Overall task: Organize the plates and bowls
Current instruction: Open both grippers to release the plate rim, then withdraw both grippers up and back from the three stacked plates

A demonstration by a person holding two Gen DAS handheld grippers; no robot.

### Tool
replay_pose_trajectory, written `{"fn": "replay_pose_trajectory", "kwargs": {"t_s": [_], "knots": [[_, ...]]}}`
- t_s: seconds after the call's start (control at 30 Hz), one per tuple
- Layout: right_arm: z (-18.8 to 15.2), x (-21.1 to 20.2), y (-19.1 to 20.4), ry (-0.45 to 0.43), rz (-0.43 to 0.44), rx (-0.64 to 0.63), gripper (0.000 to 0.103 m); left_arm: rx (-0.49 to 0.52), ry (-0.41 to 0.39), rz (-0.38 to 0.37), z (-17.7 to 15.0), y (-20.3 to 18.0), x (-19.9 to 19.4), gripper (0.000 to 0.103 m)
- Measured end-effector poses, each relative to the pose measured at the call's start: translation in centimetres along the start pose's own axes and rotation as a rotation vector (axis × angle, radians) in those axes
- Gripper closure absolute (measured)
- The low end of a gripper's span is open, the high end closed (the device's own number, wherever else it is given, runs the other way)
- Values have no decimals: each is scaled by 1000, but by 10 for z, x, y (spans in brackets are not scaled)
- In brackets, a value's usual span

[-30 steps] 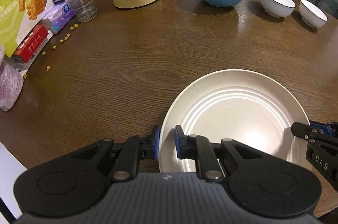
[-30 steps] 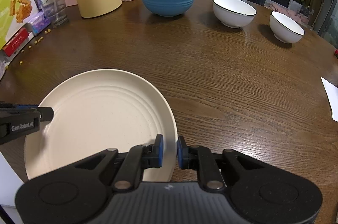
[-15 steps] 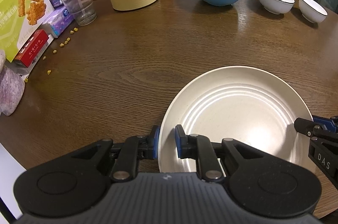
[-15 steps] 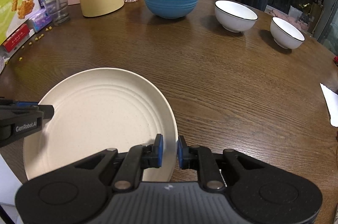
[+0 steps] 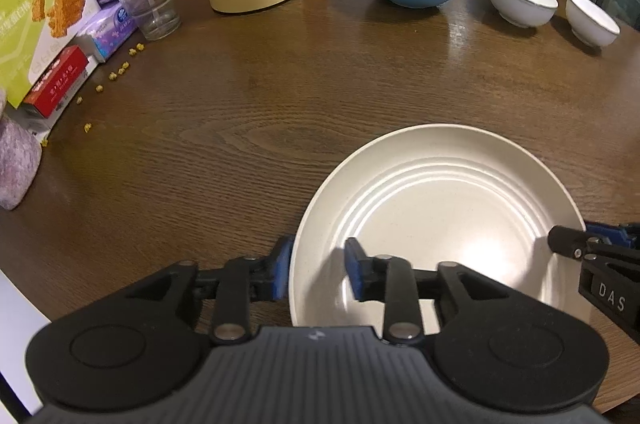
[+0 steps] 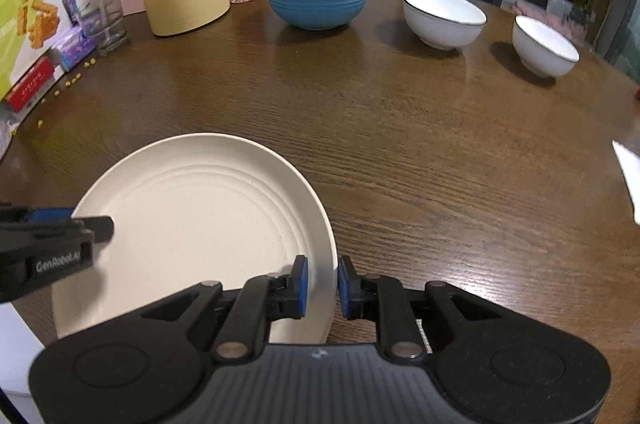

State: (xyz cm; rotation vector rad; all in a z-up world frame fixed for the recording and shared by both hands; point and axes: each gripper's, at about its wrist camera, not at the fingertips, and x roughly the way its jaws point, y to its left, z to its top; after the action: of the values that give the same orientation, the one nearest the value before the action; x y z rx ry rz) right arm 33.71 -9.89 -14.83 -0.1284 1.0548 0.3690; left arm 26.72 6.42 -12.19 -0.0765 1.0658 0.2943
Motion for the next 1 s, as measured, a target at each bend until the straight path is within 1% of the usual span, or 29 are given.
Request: {"fn": "replay_pose_trajectory", "kwargs": {"t_s": [0.03,0.07,0.1,0.13,0.17,0.2,0.23,0.27,0.3,0.33,0.37,0.4,0.47,0.7,0.83,1.0], "knots": [[2,-1,-4,5,21,21,82,-4,-5,-2,1,1,-1,60],[3,-1,-7,10,37,39,77,-7,-11,-5,1,2,-3,57],[5,-2,-10,16,53,57,75,-10,-16,-8,2,3,-6,52],[6,-3,-13,20,68,74,70,-13,-21,-14,3,4,-8,45],[8,-5,-16,22,81,91,63,-15,-25,-26,4,5,-11,42],[9,-8,-19,22,94,105,58,-21,-32,-44,5,7,-15,36],[11,-12,-21,19,107,115,50,-31,-41,-56,6,10,-19,29],[12,-16,-23,13,118,122,39,-38,-50,-64,6,13,-24,24],[13,-21,-25,8,124,128,33,-44,-61,-73,7,16,-29,16],[13,-26,-27,4,127,133,19,-53,-75,-84,7,20,-35,11],[13,-31,-28,0,129,137,11,-62,-88,-94,7,25,-40,5],[13,-36,-30,-3,132,144,9,-71,-99,-102,7,30,-46,0],[13,-44,-34,2,130,163,0,-87,-109,-103,5,38,-54,0],[-1,-74,-34,12,106,190,0,-159,-97,-127,-16,66,-78,0],[-8,-90,-31,-8,88,206,0,-151,-95,-132,-23,70,-89,0],[-17,-110,-26,-37,41,209,0,-125,-136,-152,-27,73,-104,0]]}}
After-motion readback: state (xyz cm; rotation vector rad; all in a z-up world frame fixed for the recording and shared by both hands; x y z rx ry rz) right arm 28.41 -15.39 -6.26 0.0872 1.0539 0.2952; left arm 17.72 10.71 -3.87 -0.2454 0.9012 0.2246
